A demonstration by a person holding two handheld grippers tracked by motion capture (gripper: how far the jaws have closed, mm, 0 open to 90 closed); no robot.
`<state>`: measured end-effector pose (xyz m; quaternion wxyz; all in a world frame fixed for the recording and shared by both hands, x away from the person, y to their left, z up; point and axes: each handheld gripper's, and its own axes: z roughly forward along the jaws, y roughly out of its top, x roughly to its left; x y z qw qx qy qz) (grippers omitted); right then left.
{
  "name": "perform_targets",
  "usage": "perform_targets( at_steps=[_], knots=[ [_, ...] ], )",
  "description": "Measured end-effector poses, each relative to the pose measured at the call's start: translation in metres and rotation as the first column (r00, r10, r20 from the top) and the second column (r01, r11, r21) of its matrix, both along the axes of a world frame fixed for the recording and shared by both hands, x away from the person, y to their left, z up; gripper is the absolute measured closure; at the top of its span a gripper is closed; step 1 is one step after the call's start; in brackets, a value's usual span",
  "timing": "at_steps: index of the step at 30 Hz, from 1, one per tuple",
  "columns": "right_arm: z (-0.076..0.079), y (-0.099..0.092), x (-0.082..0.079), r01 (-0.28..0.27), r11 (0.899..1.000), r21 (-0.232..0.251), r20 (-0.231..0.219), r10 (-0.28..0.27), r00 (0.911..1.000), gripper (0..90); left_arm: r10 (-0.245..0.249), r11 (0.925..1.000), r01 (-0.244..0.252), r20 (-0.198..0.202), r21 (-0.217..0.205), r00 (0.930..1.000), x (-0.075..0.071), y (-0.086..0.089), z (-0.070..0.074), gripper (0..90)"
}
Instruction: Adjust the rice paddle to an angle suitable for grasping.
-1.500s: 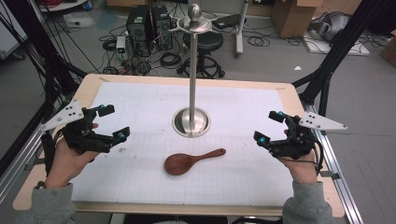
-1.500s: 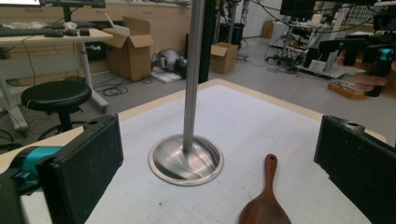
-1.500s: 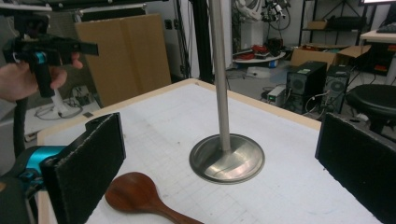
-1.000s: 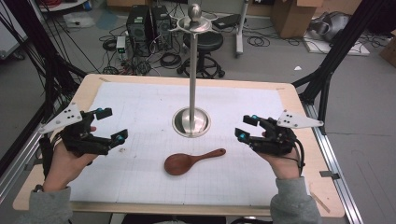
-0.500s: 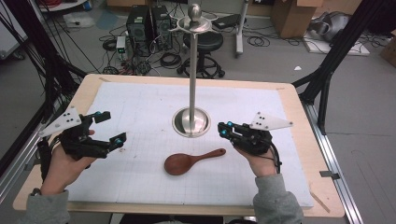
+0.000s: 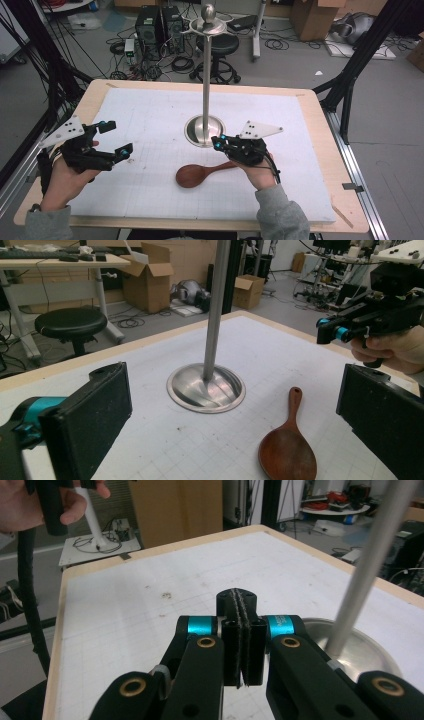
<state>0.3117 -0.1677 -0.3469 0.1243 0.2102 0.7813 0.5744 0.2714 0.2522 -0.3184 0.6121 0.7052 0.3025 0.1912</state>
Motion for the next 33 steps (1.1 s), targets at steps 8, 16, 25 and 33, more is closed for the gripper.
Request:
perform_targets(
  at_steps=[8, 16, 25, 33],
  knots=[
    [-0.012, 0.028, 0.005, -0.064, 0.997, -0.044, -0.027, 0.063, 0.9976, 89.4, 0.016, 0.9998, -0.016, -0.005, -0.008, 0.9999, -0.003, 0.007, 0.001, 1.8],
    [-0.028, 0.062, 0.011, -0.106, 0.991, -0.082, -0.077, 0.1, 0.992, 89.4, 0.009, 0.9999, -0.009, -0.008, -0.011, 0.9999, -0.003, 0.006, 0.001, 1.8],
    [-0.044, 0.095, 0.016, -0.136, 0.978, -0.155, -0.114, 0.12, 0.9863, 89.8, 0.013, 0.9999, -0.013, -0.007, -0.005, 0.9999, -0.004, 0.008, 0.001, 1.8],
    [-0.06, 0.113, 0.024, -0.146, 0.967, -0.211, -0.16, 0.113, 0.9806, 89.8, 0.014, 0.9999, -0.014, -0.01, -0.006, 0.9999, -0.004, 0.009, 0.001, 1.8]
  ],
)
